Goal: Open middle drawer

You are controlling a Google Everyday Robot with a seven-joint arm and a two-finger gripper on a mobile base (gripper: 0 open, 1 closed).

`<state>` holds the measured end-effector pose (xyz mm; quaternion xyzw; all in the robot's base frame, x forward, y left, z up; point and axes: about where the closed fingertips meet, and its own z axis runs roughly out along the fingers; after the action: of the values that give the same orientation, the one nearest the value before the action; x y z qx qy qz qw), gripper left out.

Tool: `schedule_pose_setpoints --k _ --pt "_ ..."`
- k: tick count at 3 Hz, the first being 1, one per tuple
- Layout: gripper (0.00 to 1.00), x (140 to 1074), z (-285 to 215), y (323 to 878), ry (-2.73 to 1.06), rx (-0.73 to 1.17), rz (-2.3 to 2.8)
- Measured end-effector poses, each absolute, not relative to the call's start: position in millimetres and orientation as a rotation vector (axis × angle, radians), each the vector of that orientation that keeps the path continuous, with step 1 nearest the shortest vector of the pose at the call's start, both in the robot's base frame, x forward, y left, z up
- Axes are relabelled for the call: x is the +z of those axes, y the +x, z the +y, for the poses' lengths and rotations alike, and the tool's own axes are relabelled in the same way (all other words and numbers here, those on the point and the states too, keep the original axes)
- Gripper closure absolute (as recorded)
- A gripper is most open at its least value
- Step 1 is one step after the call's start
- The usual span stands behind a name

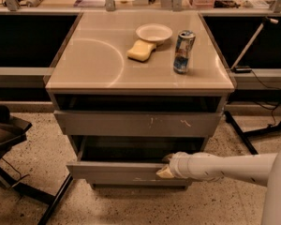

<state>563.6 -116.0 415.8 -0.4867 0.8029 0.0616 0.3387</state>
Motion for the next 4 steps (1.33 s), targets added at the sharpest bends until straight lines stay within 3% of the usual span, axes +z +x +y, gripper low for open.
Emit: schedule_pose_setpoints --k 4 --pt "1.0 410 -106 542 -1.353 0.145 2.063"
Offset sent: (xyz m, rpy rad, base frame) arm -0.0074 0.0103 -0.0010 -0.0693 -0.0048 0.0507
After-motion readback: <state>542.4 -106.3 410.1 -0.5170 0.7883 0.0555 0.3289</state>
